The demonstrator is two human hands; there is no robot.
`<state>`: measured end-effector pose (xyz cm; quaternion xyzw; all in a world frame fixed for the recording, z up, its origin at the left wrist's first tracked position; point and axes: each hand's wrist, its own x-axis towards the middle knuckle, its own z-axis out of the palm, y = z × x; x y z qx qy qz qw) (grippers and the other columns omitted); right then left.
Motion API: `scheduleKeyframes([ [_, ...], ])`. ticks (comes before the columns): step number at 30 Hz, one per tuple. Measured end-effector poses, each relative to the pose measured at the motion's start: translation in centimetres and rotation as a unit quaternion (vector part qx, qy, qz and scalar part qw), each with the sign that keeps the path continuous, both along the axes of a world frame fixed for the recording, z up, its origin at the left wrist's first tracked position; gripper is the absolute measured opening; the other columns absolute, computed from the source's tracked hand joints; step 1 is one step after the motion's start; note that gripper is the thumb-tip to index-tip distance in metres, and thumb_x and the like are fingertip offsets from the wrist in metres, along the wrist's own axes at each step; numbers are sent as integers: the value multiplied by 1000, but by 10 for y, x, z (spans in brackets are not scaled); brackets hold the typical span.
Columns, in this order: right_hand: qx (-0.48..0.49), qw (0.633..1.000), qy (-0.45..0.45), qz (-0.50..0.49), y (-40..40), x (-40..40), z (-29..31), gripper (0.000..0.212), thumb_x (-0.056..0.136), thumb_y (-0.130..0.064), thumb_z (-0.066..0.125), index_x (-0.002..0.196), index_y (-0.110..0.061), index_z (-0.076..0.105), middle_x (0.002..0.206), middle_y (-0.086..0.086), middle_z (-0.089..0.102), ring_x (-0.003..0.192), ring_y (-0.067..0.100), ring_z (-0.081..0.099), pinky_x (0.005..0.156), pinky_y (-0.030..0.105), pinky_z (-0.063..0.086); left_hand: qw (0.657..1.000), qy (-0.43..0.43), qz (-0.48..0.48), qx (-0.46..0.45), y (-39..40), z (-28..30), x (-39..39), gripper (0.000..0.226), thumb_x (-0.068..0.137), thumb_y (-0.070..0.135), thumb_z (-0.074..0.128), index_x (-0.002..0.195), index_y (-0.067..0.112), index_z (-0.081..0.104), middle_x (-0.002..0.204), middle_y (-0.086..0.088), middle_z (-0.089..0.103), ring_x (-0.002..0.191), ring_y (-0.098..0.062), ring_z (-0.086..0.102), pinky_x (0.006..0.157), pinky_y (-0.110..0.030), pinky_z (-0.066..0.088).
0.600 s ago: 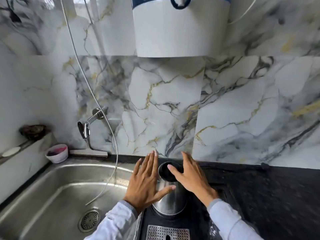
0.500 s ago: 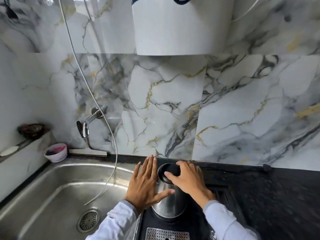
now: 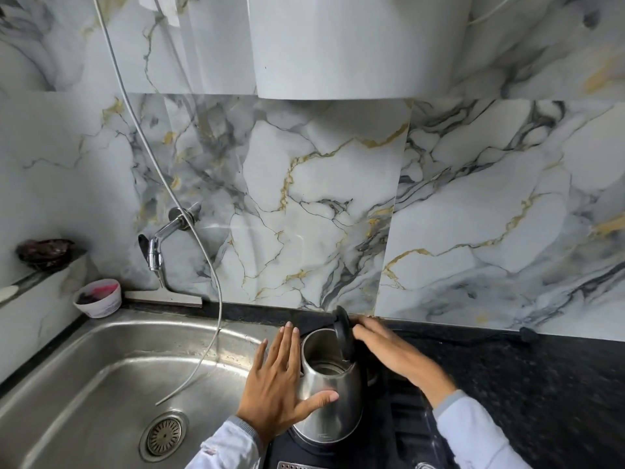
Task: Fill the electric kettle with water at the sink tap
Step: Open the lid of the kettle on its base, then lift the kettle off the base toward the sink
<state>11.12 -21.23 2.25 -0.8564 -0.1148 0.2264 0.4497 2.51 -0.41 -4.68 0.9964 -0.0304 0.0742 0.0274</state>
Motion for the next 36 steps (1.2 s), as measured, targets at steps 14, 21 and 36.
scheduleKeyframes([
  [14,-40,952,-304,-6,-11,3,-63,39,76,-75,73,86,-43,54,74,-21,65,82,7,74,67,20,50,1000,28,5,-4,1,-3,3,130,68,99,14,157,6,-4,169,-12,-5,157,-24,-2,130,-48,7],
  [21,47,940,-334,-51,-7,14,-77,24,63,-59,83,67,-40,68,62,-25,73,65,-2,74,60,28,60,999,0,36,25,-11,3,-13,117,81,92,18,151,0,34,161,-18,33,148,-31,35,115,-58,41],
  [36,83,906,-395,-128,96,18,5,43,53,-59,80,63,-17,75,59,-6,77,60,12,75,60,41,62,993,-106,33,29,90,82,-19,116,80,92,14,153,3,30,164,-16,29,153,-27,25,122,-54,31],
])
